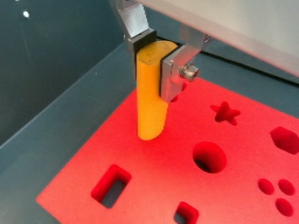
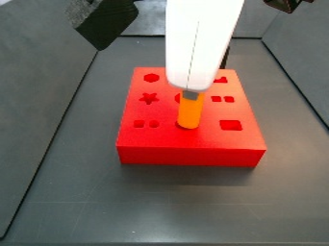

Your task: Insert the oval object.

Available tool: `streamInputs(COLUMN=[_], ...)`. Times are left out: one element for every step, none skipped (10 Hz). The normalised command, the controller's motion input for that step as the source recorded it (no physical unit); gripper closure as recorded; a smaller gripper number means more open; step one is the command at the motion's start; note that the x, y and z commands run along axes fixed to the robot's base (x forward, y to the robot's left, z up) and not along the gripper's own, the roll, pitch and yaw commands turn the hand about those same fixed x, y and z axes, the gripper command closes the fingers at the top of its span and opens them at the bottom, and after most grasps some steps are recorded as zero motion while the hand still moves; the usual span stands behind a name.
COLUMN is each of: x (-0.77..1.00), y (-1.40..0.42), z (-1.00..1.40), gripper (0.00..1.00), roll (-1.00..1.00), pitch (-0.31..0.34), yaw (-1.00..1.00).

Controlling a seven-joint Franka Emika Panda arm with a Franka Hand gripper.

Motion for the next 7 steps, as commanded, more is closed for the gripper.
streamInputs(x=[0.00,0.00,-0.06,-0.05,0.00,0.00,-0.05], y=[0.00,0.00,0.00,0.00,0.00,0.00,0.00], z=[-0.32,-0.33,-0.17,-0.13,-0.11,-0.10,-0.04], gripper=[1.00,1.00,1.00,1.00,1.00,1.00,1.00], roll=[0.00,0.00,-0.03,-0.08,-0.09,-0.10,-0.10], pitch=[-0.069,-0.077,-0.023,-0.020,-0.034,-0.051,-0.059], yaw=[0.00,0.00,0.00,0.09,0.22,0.27,0.26])
